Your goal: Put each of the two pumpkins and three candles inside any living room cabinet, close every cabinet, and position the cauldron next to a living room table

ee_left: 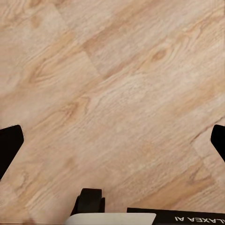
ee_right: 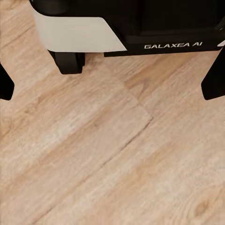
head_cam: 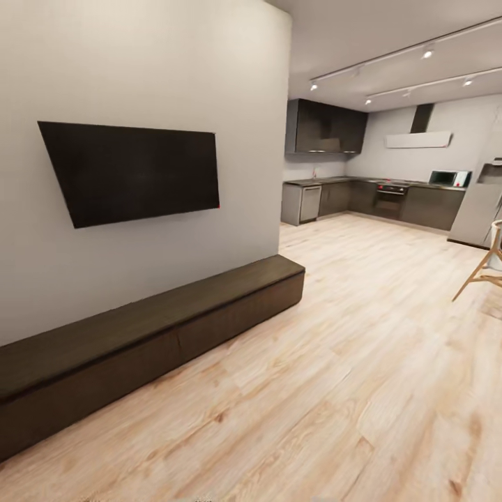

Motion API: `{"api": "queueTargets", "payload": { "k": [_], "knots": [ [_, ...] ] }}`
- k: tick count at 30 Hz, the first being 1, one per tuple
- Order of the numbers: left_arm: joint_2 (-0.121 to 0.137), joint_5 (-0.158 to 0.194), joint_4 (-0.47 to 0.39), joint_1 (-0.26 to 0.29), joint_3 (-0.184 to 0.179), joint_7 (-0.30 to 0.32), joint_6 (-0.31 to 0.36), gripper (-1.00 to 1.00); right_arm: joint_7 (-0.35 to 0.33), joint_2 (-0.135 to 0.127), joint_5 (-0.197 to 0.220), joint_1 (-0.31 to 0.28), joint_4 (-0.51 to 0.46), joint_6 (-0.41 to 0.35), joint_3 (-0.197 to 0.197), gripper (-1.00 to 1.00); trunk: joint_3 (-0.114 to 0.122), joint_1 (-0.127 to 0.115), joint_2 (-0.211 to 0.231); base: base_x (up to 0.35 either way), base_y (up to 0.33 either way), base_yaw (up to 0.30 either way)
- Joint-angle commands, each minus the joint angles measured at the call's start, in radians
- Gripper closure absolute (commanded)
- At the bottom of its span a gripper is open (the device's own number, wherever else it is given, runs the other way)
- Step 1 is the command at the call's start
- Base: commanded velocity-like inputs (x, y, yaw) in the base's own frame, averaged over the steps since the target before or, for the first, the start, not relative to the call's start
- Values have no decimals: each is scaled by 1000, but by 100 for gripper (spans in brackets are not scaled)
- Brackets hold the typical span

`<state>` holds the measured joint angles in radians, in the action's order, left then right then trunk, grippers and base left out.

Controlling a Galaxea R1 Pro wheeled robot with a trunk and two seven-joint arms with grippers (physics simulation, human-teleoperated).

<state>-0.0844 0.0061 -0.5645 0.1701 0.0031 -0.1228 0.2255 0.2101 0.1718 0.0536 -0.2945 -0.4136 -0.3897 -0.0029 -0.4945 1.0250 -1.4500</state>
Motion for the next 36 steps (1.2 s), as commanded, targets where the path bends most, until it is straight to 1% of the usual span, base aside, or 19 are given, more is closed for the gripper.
{"api": "queueTargets", "payload": {
  "k": [1, 8, 22, 26, 36],
  "knots": [
    [0, 0, 0, 0, 0, -1, 0, -100, 0, 0, 0, 0, 0, 0, 0, -100, 0, 0, 0, 0, -101, 275],
    [-1, -1, 0, 0, 0, -1, 1, -100, 0, 1, -1, 0, 0, 0, 1, -100, 0, 0, 0, 0, -194, 275],
    [-2, -1, 0, 0, 0, -1, 2, -100, 0, 2, -1, 0, 1, 0, 1, -100, 0, 0, 0, 0, -290, 275],
    [-2, -1, 0, 0, 0, -1, 0, -100, 0, 2, -1, 0, 1, 0, 1, -100, 0, 0, 0, 0, -99, 275],
    [0, 0, 0, 0, 1, -1, 0, -100, 0, 2, -1, 0, 1, 1, 1, -100, 0, 0, 0, 0, -11, 275]
  ]
}}
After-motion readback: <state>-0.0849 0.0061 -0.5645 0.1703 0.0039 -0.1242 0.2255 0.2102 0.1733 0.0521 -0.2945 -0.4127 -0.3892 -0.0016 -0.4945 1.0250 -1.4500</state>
